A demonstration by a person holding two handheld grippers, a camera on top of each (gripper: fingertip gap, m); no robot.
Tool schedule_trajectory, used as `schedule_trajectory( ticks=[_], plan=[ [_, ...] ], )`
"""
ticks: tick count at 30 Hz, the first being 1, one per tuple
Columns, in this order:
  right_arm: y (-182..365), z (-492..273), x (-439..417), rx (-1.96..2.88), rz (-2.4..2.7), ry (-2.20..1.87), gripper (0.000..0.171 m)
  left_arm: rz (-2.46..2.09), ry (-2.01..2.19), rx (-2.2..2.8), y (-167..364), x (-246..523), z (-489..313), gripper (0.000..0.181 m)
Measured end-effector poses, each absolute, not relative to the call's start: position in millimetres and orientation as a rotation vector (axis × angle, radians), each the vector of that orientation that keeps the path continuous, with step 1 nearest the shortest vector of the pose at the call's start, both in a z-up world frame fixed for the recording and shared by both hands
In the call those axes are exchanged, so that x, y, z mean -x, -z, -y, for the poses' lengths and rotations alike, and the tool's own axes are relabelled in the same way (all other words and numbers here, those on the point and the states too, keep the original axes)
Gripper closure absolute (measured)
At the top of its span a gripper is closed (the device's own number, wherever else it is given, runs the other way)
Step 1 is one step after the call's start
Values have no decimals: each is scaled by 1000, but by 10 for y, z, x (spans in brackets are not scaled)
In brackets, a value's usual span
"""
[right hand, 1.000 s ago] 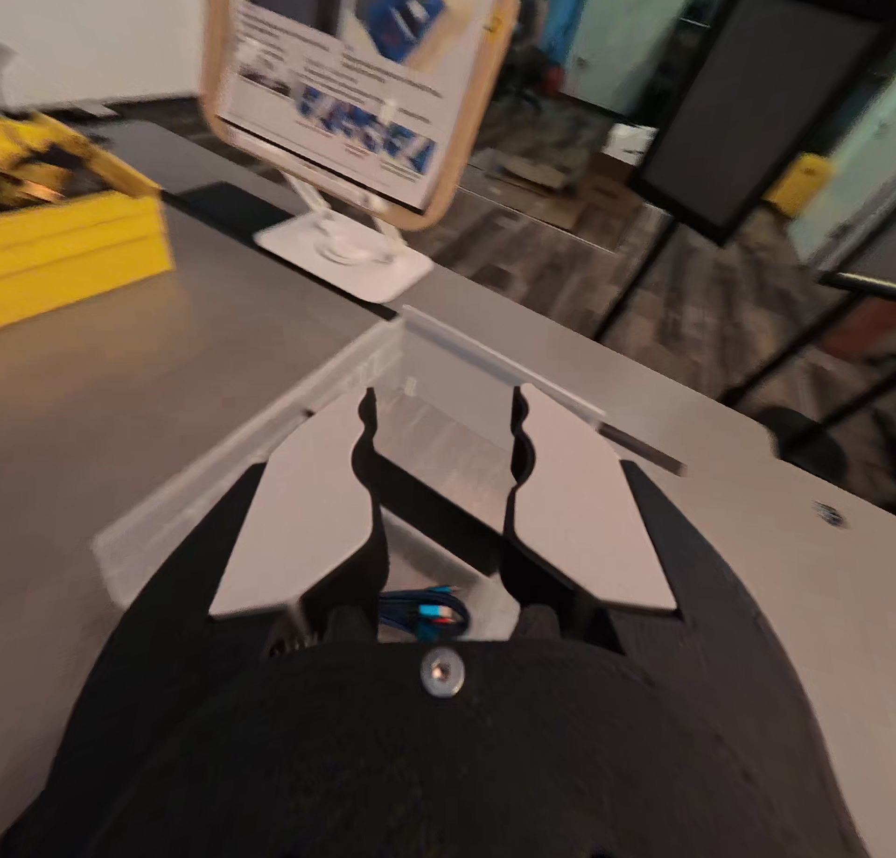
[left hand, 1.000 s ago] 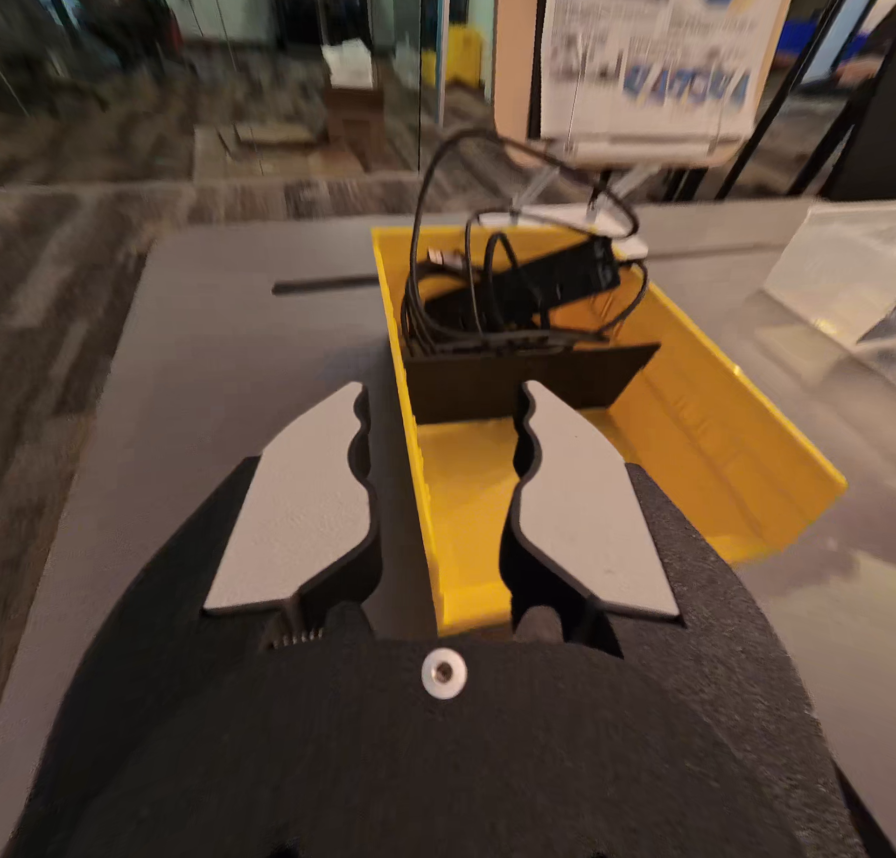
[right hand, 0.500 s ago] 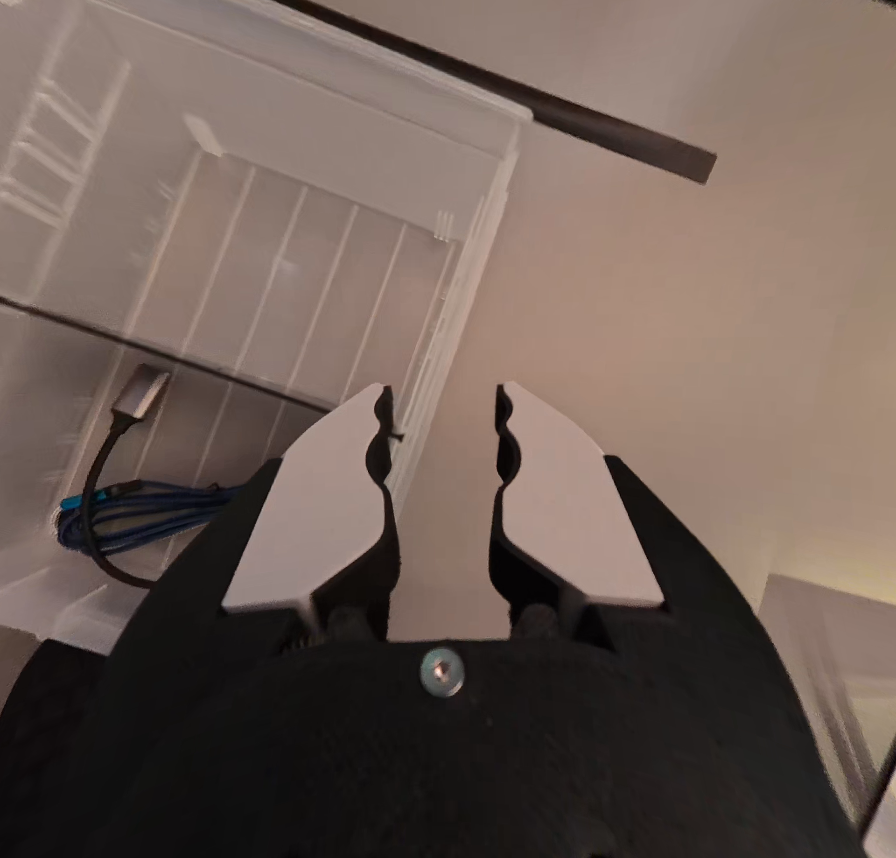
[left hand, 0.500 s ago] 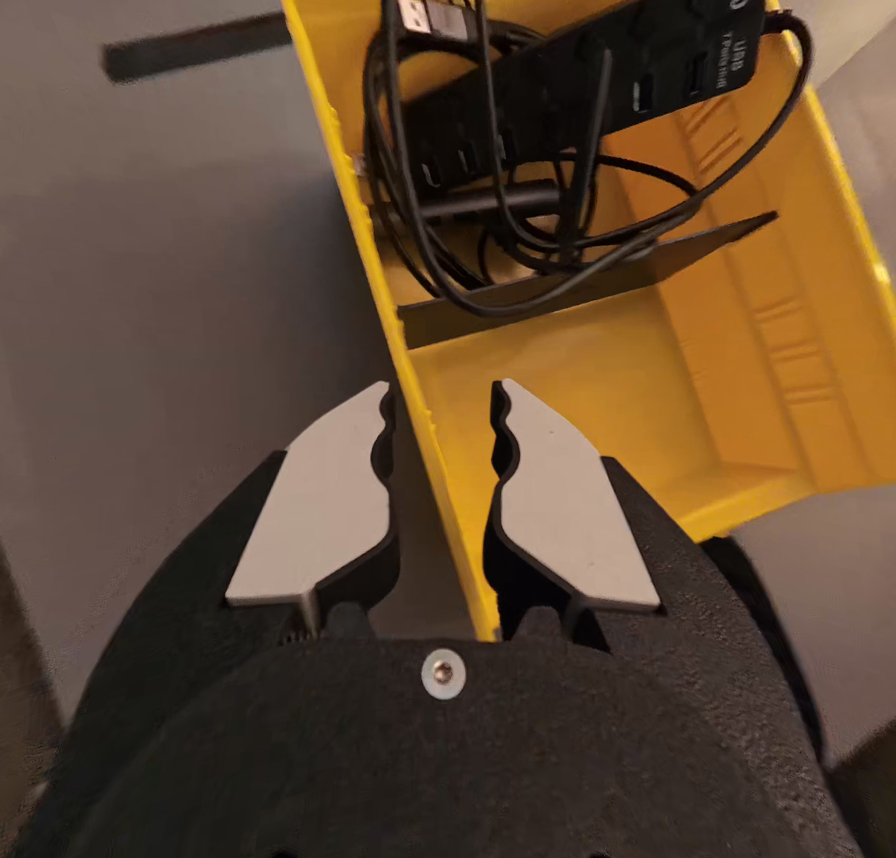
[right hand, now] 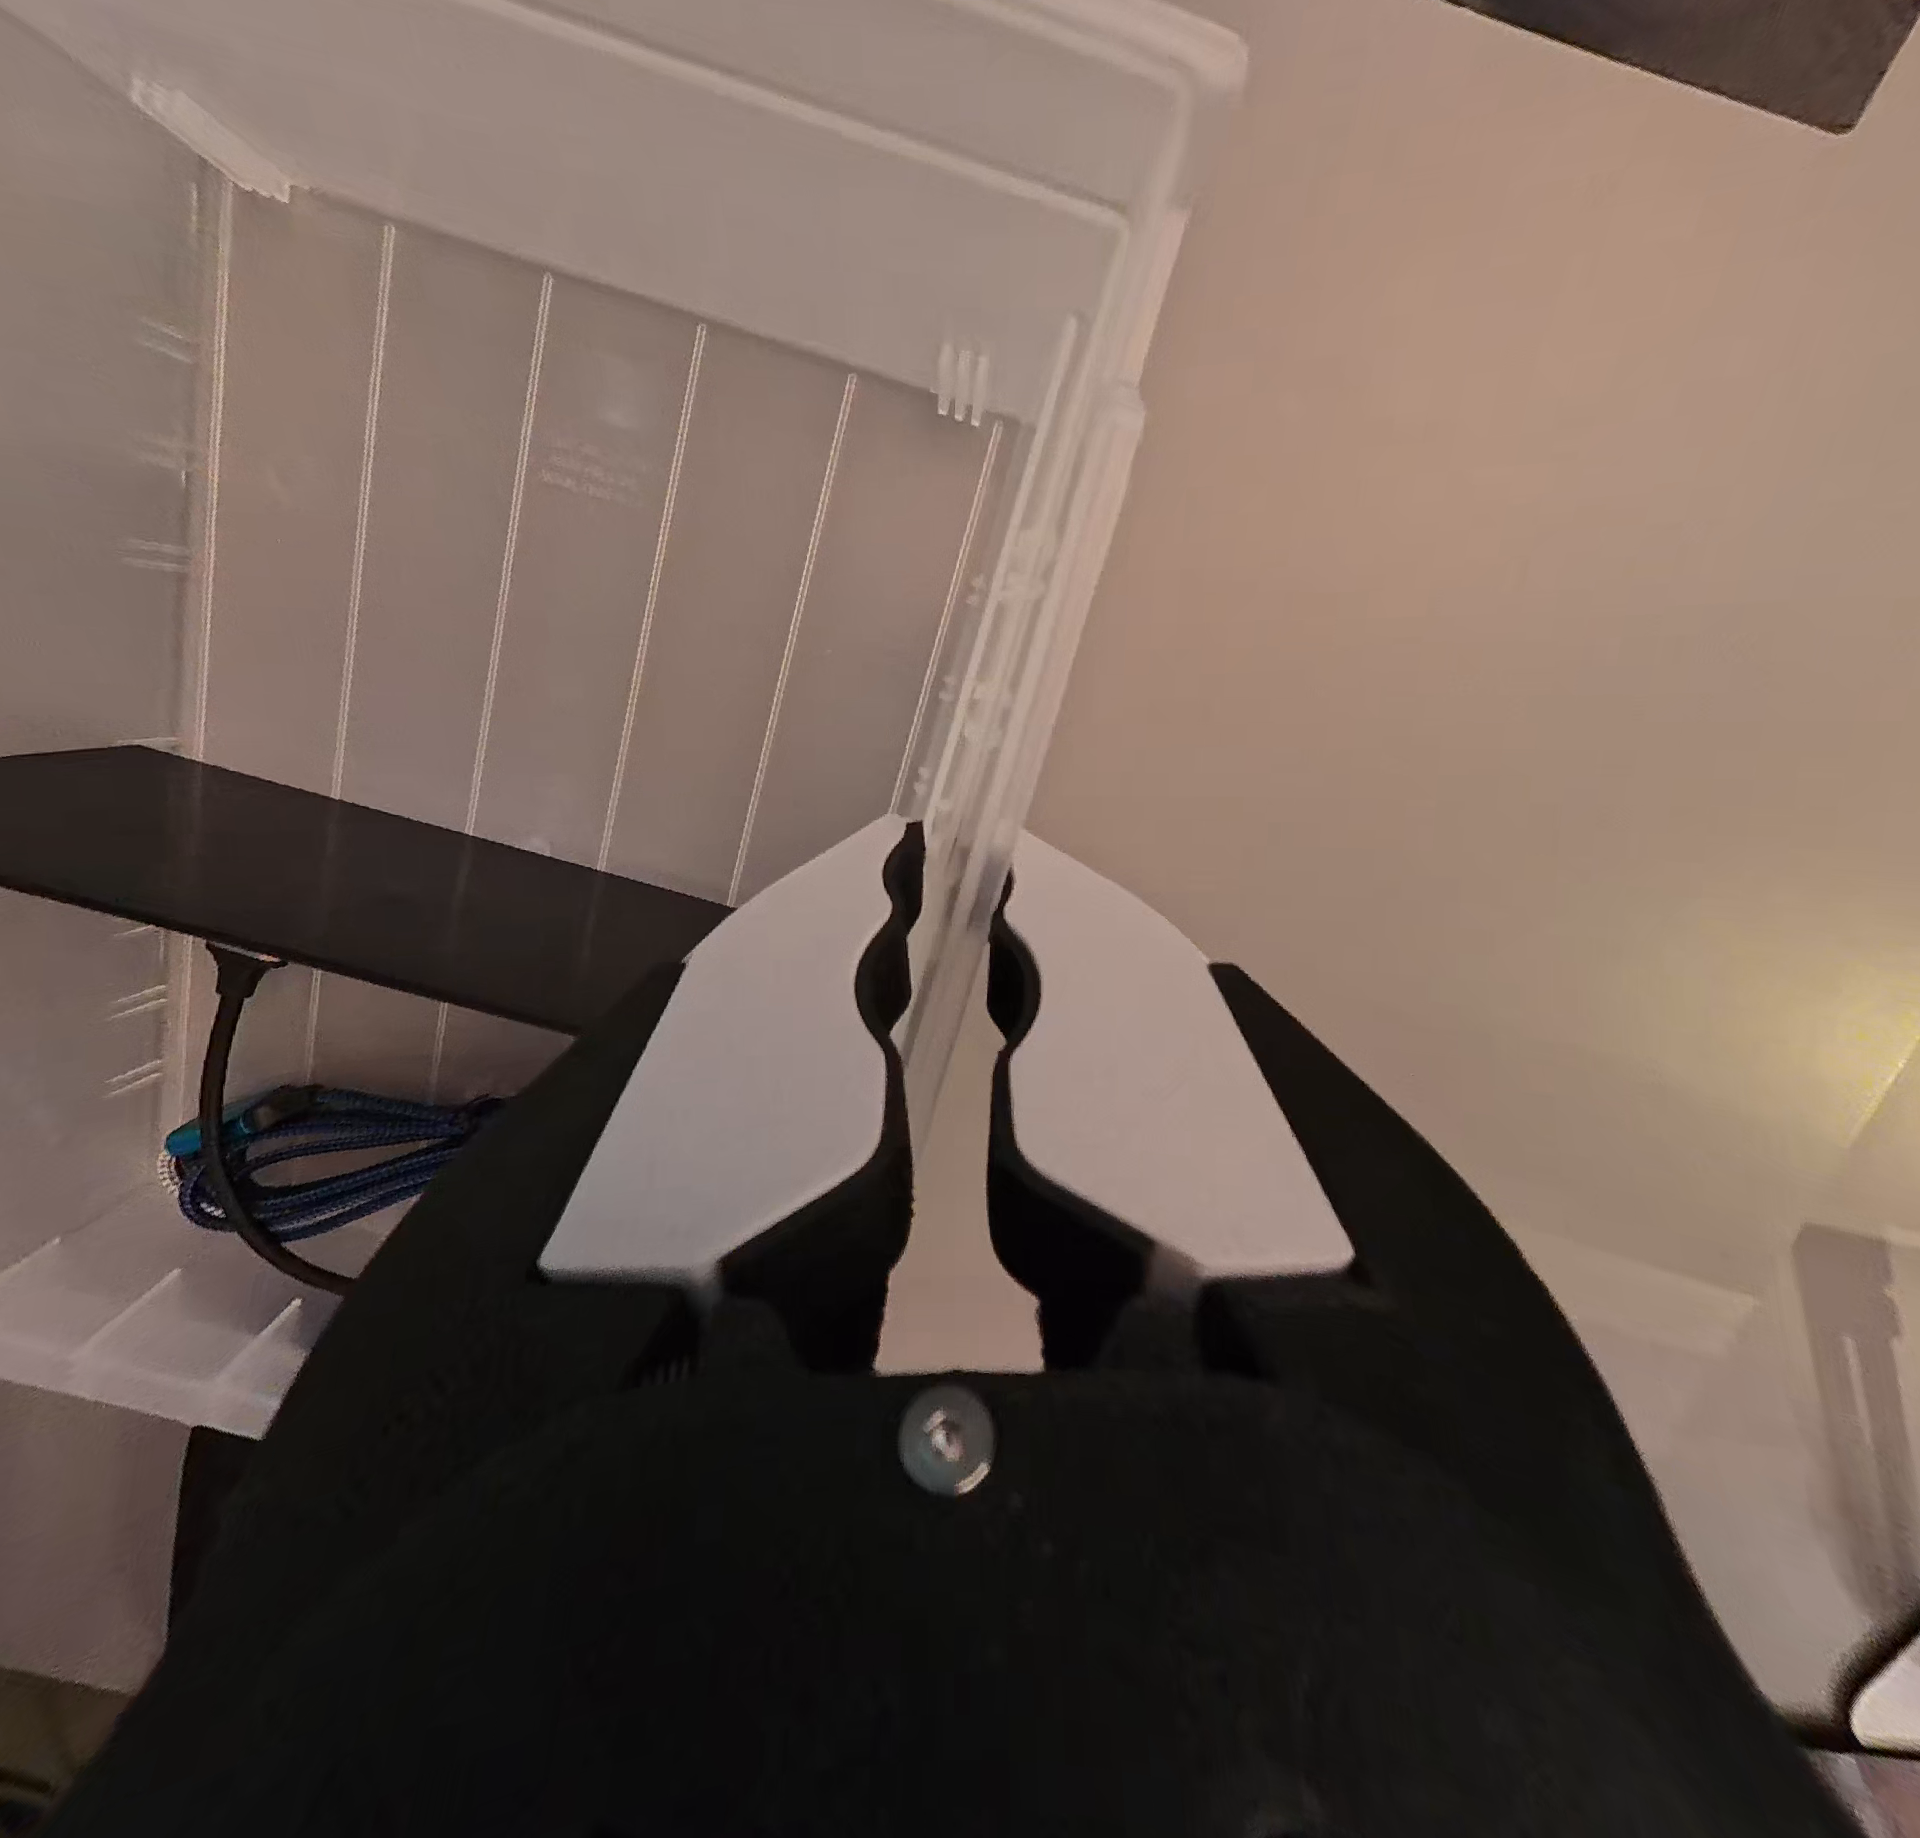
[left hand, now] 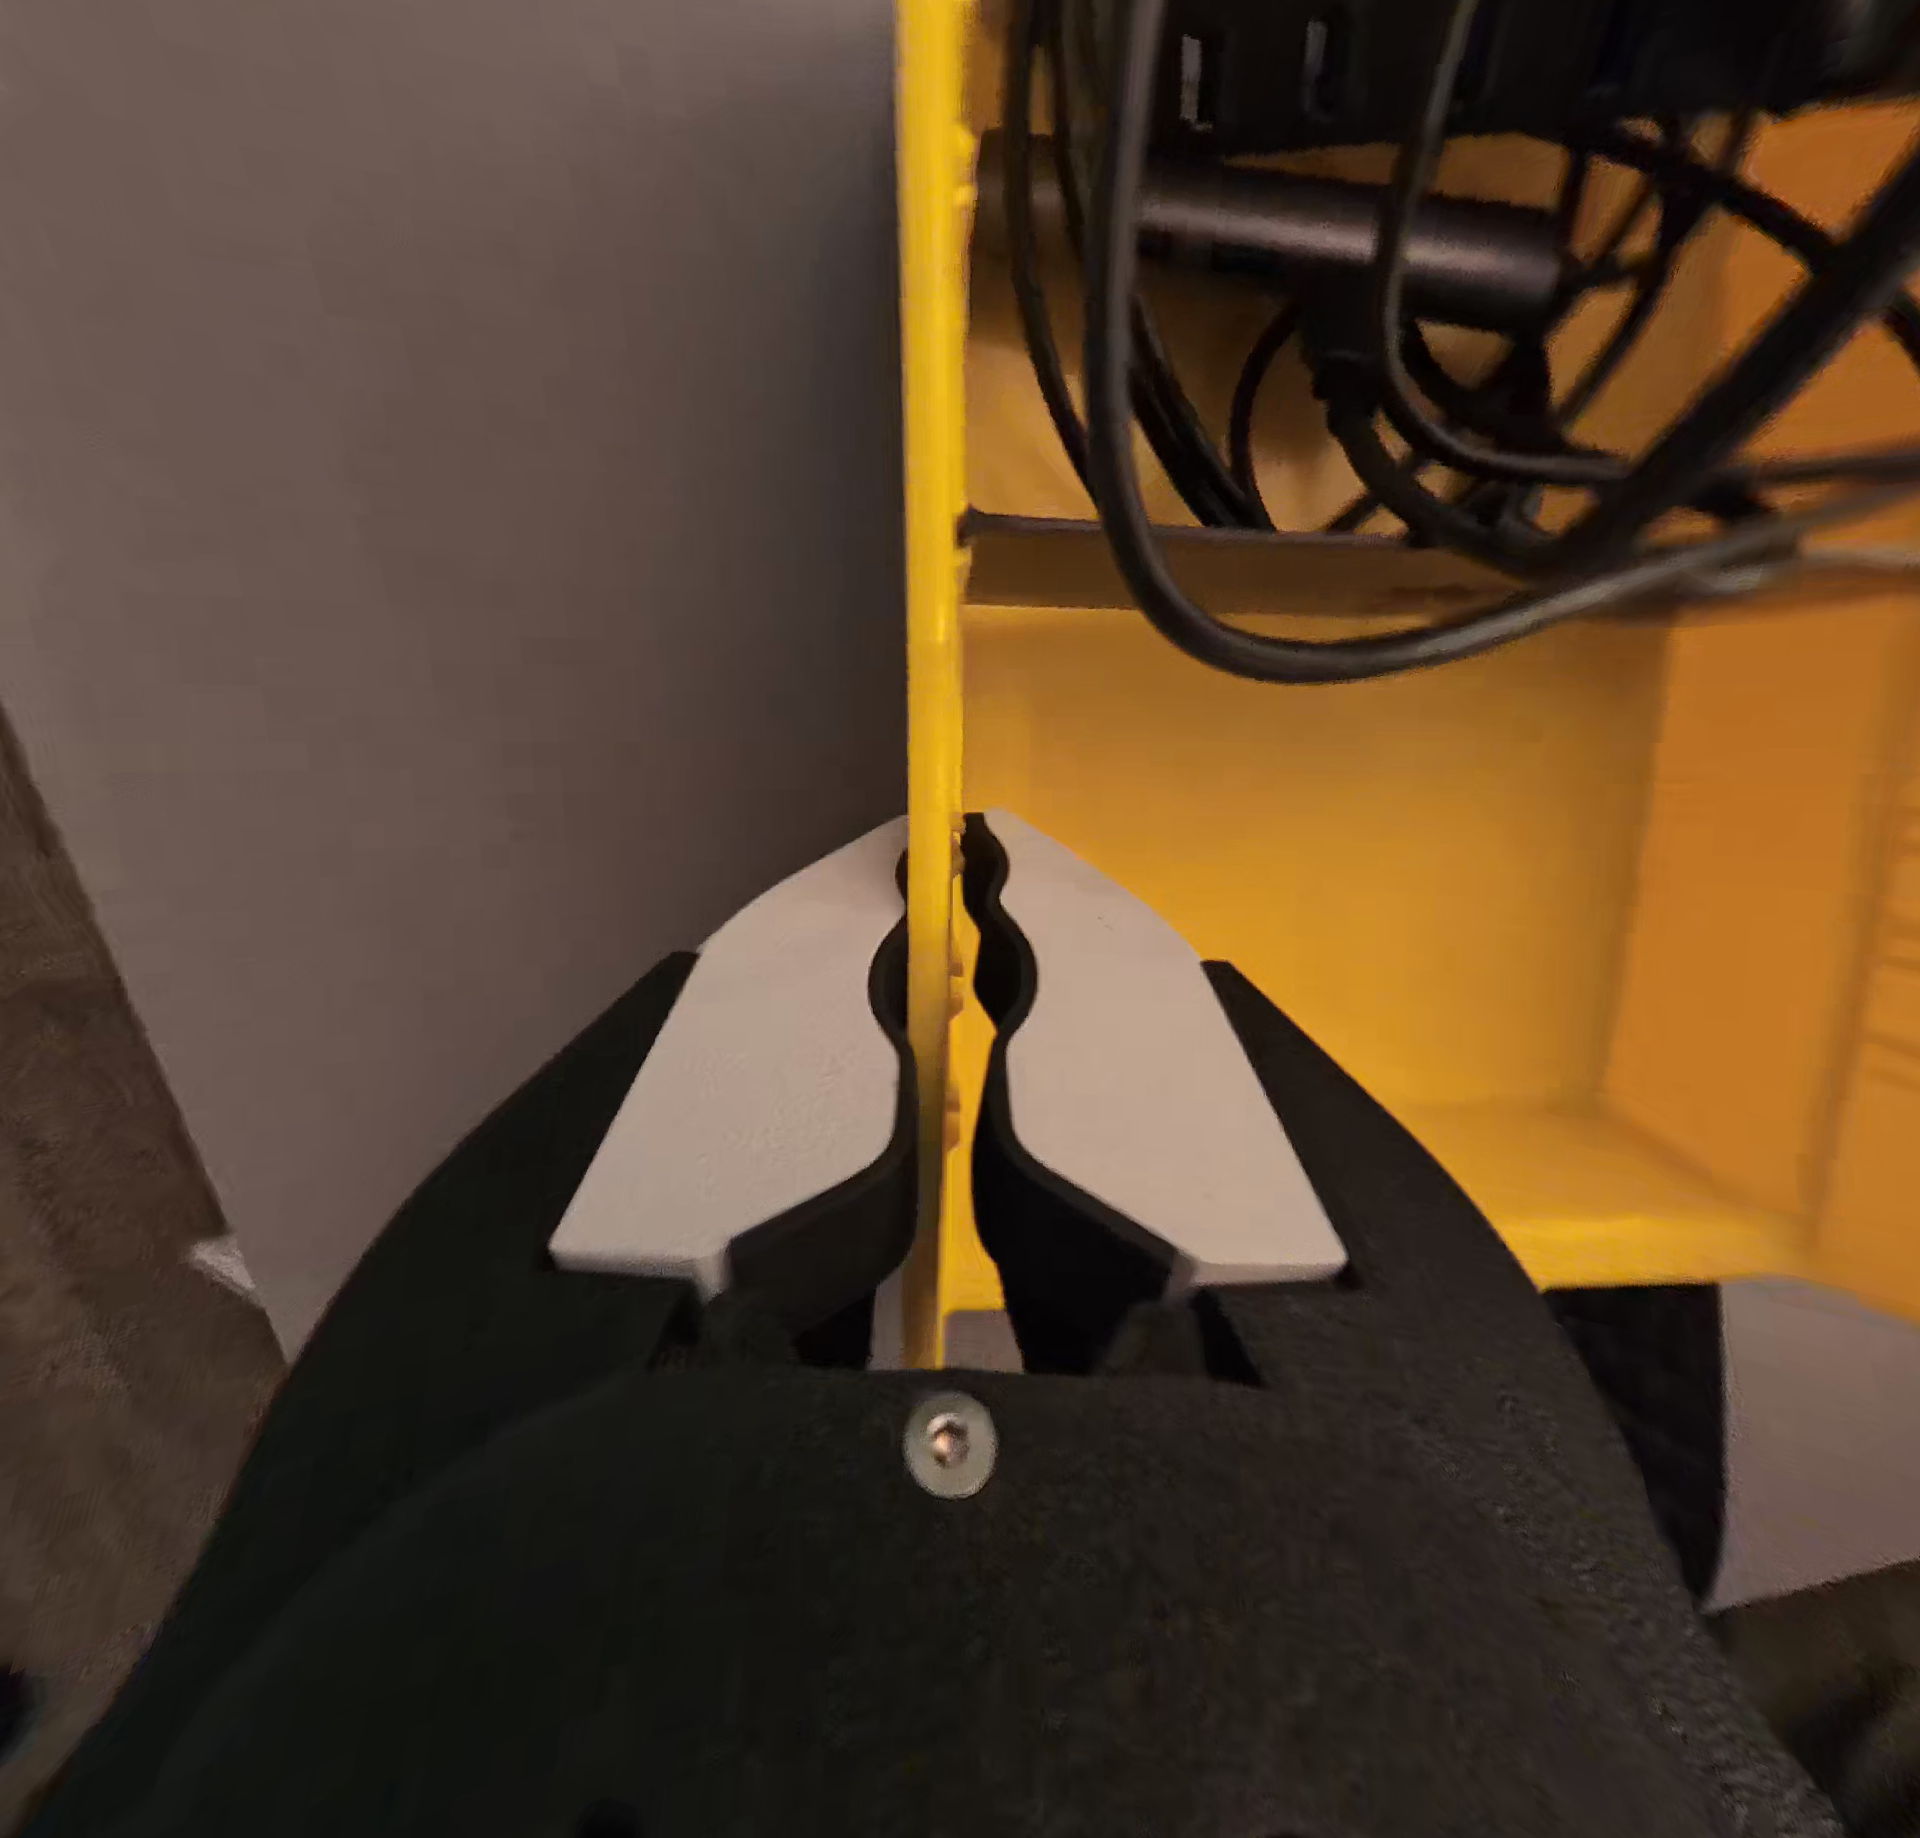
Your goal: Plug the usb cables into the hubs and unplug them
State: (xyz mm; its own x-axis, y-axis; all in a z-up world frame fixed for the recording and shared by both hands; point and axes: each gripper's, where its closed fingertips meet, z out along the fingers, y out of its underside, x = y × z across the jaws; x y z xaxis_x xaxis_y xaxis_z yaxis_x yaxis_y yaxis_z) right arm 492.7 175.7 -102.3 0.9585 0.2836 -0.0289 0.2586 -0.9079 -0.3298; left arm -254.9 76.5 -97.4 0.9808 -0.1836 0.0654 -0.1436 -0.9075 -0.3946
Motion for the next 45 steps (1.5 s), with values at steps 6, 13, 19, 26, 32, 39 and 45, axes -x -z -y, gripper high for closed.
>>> schedule_trajectory(
  ticks=[6, 13, 19, 26, 32, 39, 45],
  plan=[
    [1070, -1675, -4913, 2793, 416, -166, 162, 130, 214, 2687, 965, 2841, -649, 175],
    [1081, -1626, -4912, 2788, 436, -166, 161, 337, 172, 2736, 965, 2897, -352, 175],
    [1080, -1623, -4926, 2814, 360, -168, 165, 200, 153, 2765, 970, 2621, -507, 176],
    [1079, -1621, -5078, 2798, 143, -181, 167, -92, 49, 2634, 976, 2531, -797, 176],
    [1075, -1604, -5080, 2789, 142, -176, 167, -180, 121, 2595, 978, 2439, -875, 176],
    [1082, -1665, -5122, 2823, 102, -151, 167, -192, 129, 2580, 983, 2401, -843, 176],
    [1085, -1619, -5187, 2816, -17, -129, 167, -226, 133, 2590, 987, 2398, -836, 176]
  ],
)
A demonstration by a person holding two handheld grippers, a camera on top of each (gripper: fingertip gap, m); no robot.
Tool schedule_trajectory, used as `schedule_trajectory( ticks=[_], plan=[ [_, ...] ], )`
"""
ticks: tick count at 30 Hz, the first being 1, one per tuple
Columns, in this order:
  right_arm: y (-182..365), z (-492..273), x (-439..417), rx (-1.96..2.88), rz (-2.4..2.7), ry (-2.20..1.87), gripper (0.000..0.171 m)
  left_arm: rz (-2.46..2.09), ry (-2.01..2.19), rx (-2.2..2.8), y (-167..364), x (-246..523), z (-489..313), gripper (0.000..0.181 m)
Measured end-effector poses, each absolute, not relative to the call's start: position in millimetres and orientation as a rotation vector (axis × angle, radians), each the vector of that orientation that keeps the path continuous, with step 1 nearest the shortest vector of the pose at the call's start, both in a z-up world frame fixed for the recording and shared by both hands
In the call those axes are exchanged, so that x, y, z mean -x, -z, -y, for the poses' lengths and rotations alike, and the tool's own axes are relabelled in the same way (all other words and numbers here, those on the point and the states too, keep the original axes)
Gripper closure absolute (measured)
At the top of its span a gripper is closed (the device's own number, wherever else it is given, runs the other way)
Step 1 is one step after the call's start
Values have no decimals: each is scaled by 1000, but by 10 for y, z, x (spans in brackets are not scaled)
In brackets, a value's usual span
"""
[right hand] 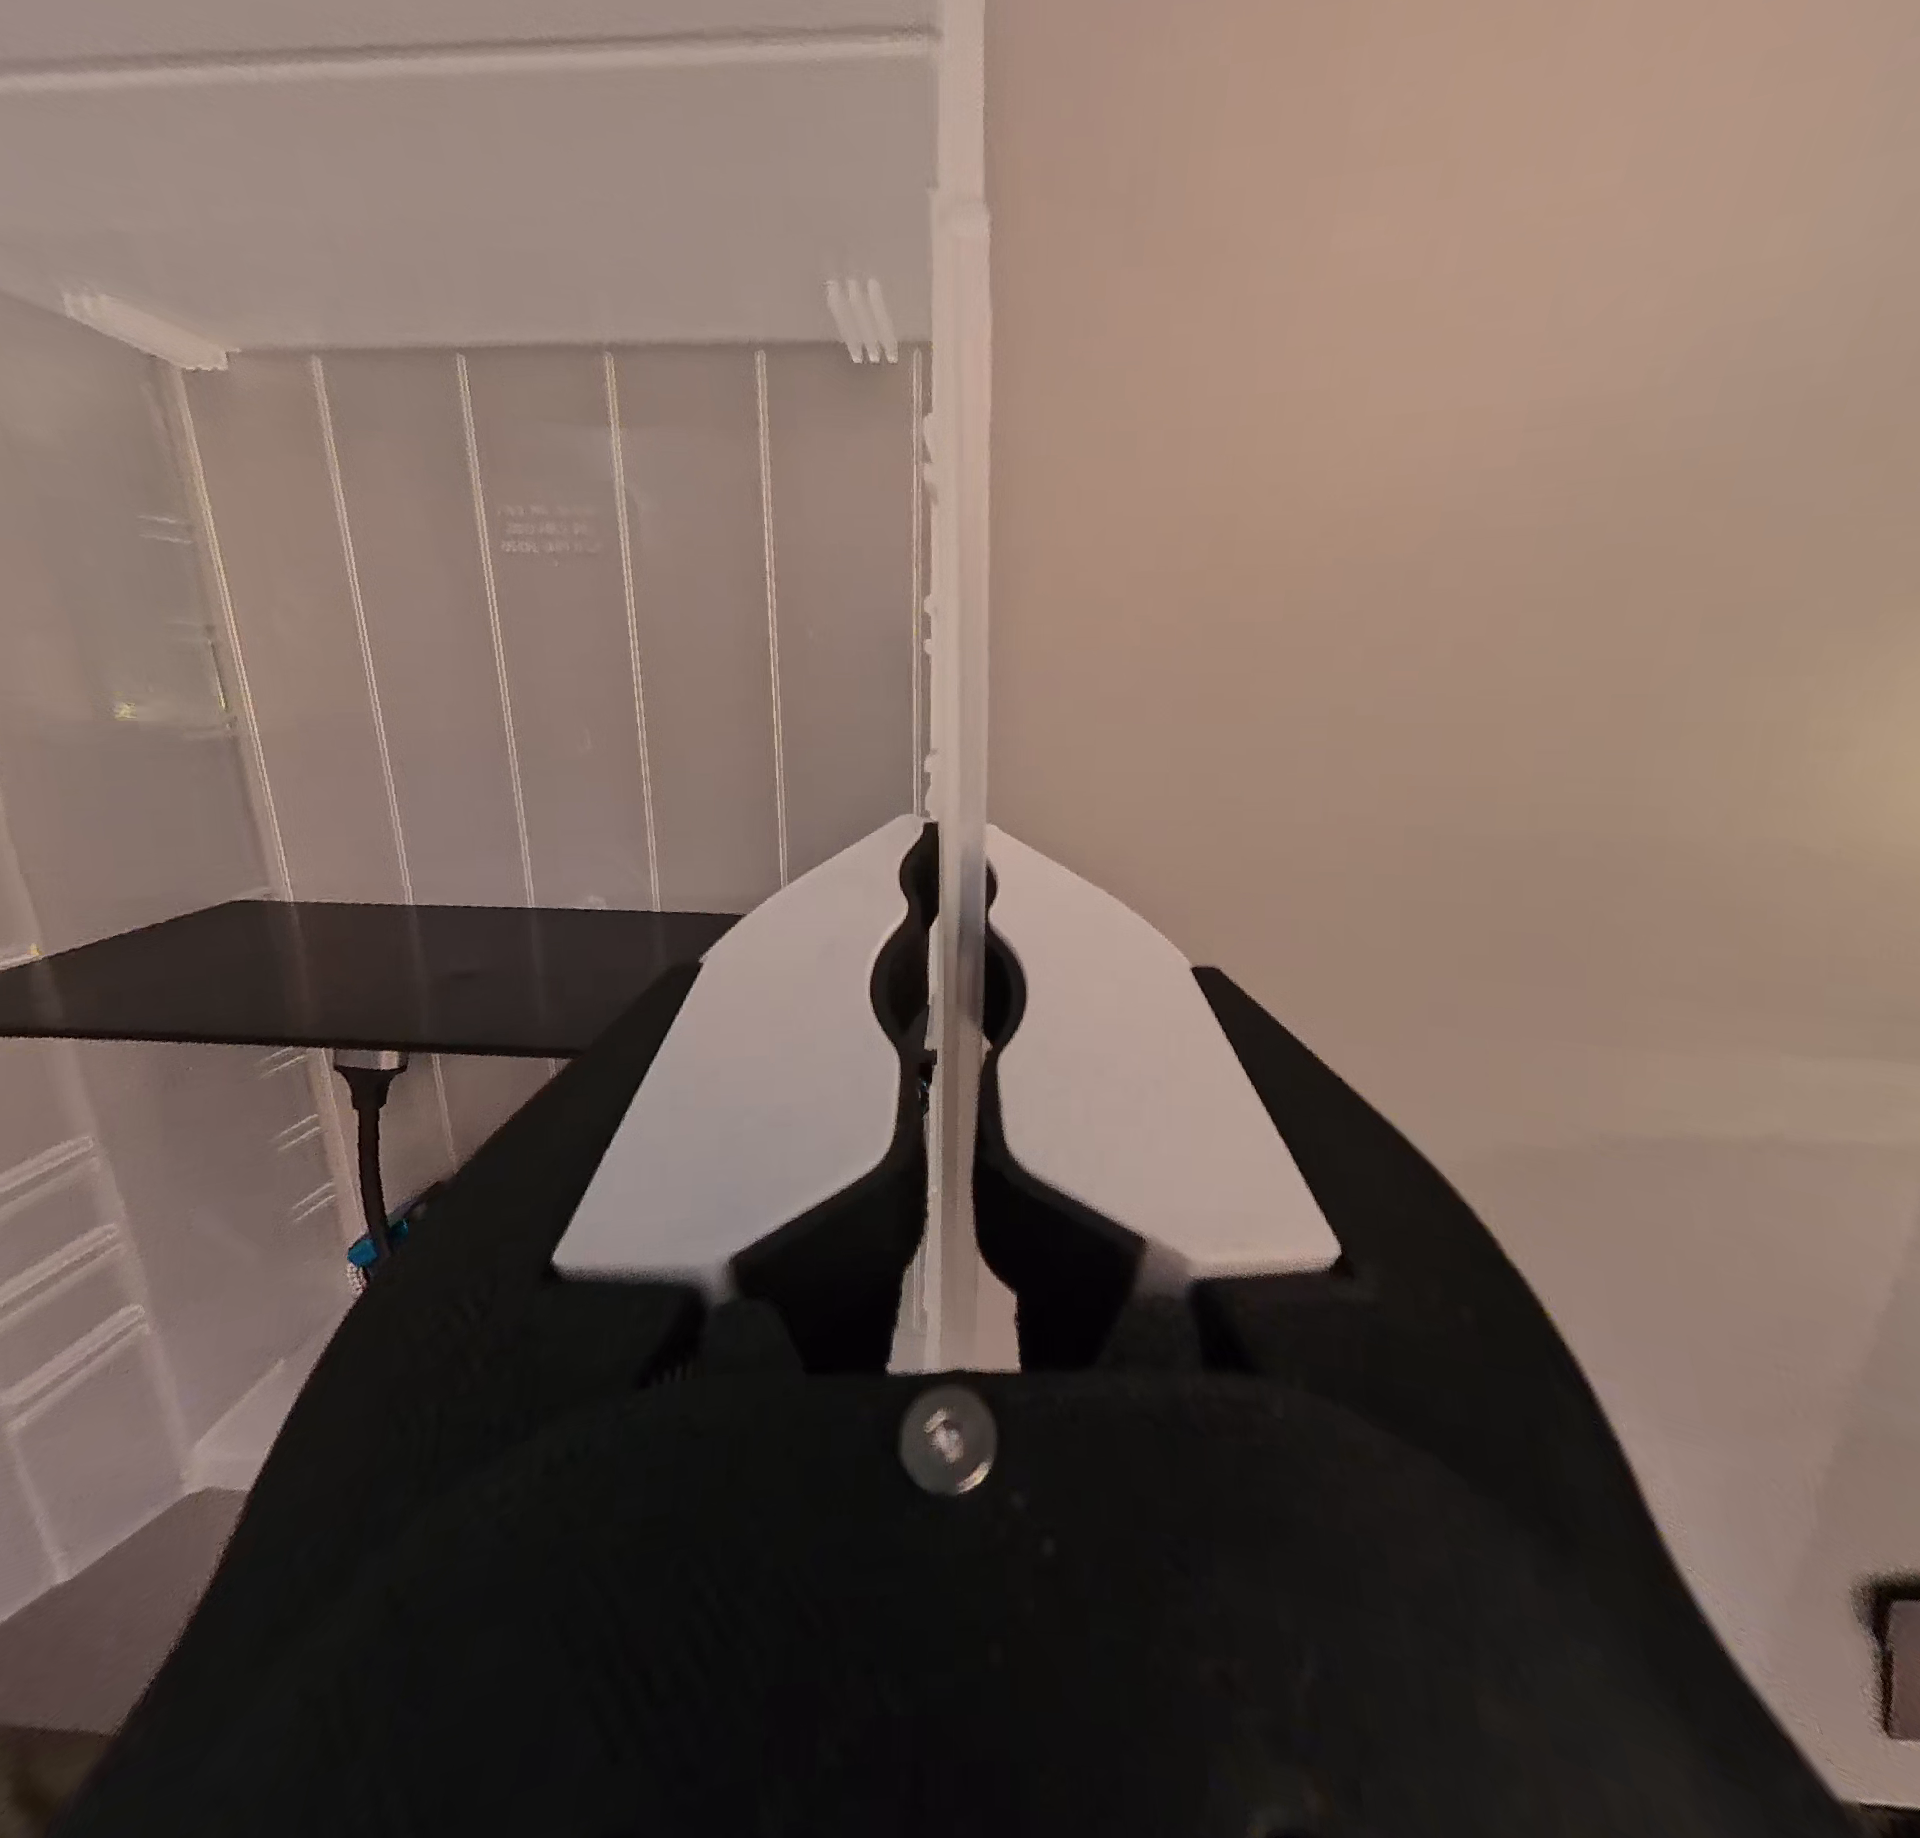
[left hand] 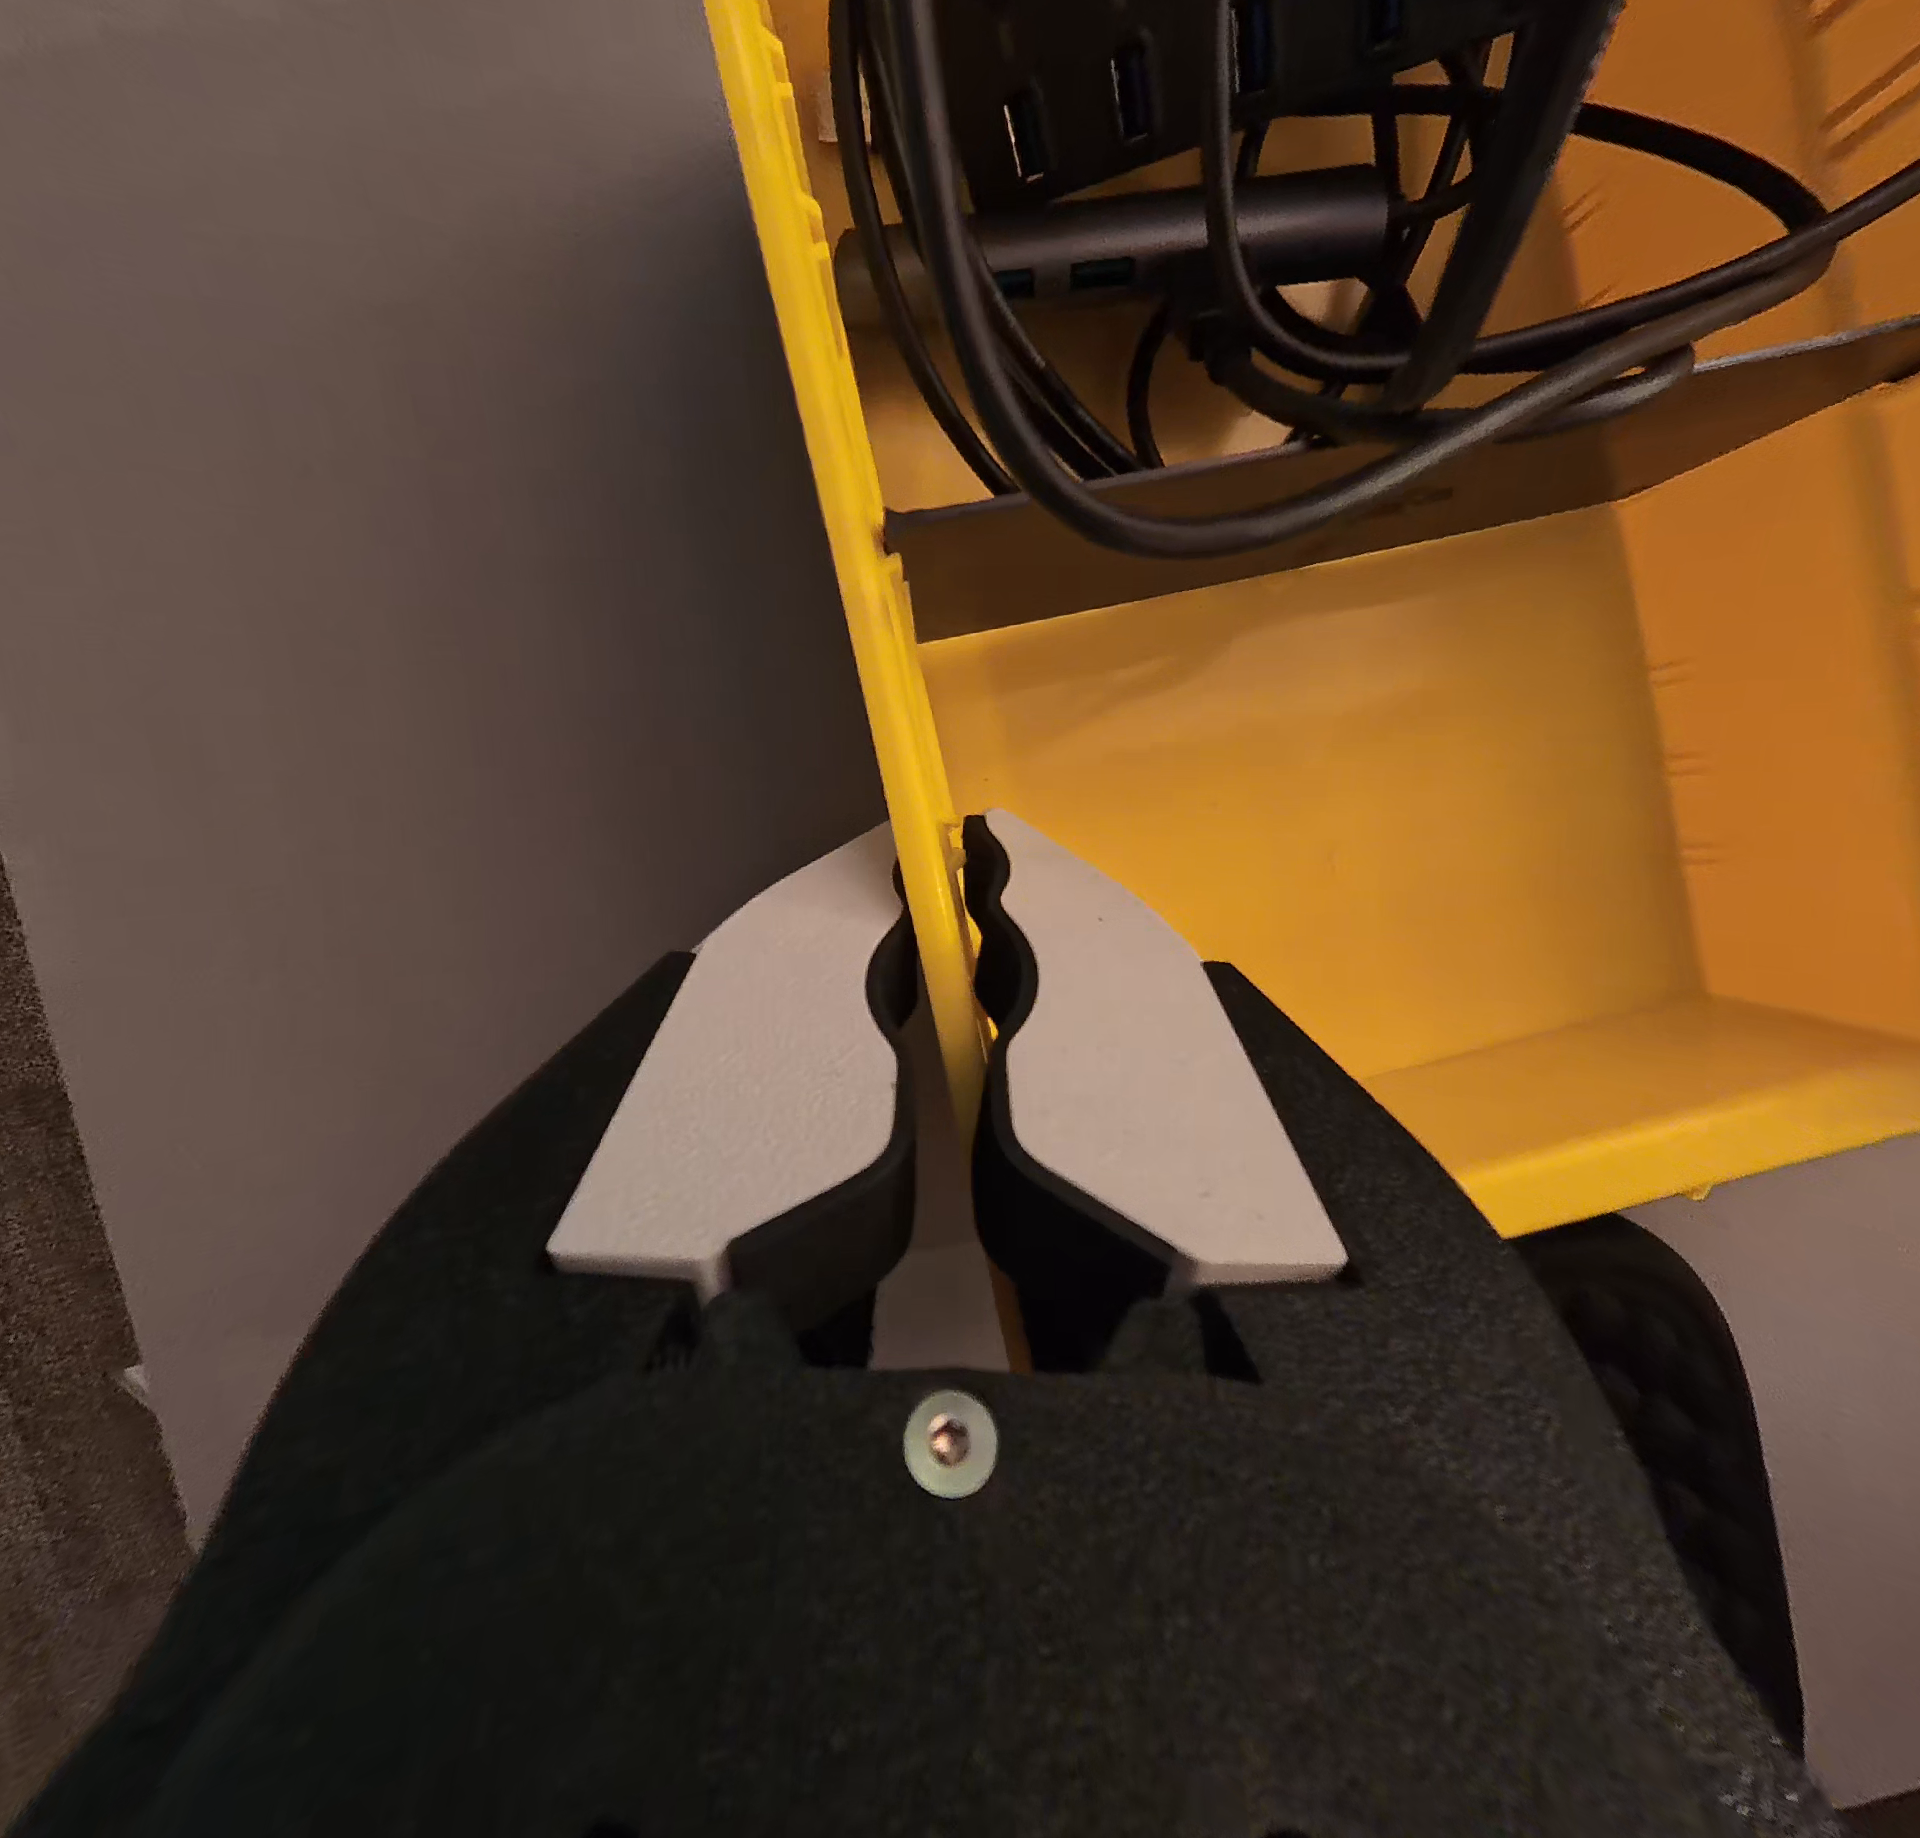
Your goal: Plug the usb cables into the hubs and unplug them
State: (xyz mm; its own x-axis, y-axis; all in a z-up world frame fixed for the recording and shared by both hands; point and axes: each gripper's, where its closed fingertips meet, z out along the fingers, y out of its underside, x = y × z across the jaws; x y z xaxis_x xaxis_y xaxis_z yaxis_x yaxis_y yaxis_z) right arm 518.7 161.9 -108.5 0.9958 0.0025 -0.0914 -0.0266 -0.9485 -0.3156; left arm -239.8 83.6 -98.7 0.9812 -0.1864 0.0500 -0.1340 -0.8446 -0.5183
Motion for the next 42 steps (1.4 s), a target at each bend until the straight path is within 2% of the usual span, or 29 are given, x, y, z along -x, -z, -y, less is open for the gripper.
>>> schedule_trajectory(
  ticks=[10, 11, 15, 18, 22, 25, 29, 33, 38, 39, 42],
  plan=[
    [1083, -1571, -5175, 2794, -5, -137, 167, -238, 156, 2540, 991, 2373, -838, 175],
    [1074, -1579, -5183, 2778, 15, -132, 165, -235, 175, 2531, 994, 2361, -834, 171],
    [789, -1636, -5221, 2656, 44, -65, 148, -127, 260, 2406, 849, 2364, -888, 128],
    [308, -1694, -5222, 2484, 124, 84, 142, -112, 474, 2278, 578, 2218, -852, 124],
    [-615, -1761, -4964, 2063, 210, 165, 138, -177, 408, 2114, 89, 2237, -798, 128],
    [-1255, -1652, -4554, 1729, 237, 36, 131, -337, 274, 1993, -296, 2068, -759, 132],
    [-1781, -1433, -4038, 1453, 303, -162, 127, -599, 203, 1965, -508, 1542, -718, 126],
    [-1932, -1295, -3640, 1406, 399, -325, 125, -889, 43, 2009, -400, 1110, -796, 125],
    [-1746, -1204, -3422, 1345, 447, -521, 126, -1220, -290, 2133, 118, 929, -1092, 130],
    [-1728, -1233, -3428, 1359, 434, -571, 126, -1235, -355, 2140, 177, 918, -1198, 136],
    [-1729, -1204, -3426, 1363, 413, -739, 129, -1178, -381, 2141, 228, 827, -1531, 138]
  ],
)
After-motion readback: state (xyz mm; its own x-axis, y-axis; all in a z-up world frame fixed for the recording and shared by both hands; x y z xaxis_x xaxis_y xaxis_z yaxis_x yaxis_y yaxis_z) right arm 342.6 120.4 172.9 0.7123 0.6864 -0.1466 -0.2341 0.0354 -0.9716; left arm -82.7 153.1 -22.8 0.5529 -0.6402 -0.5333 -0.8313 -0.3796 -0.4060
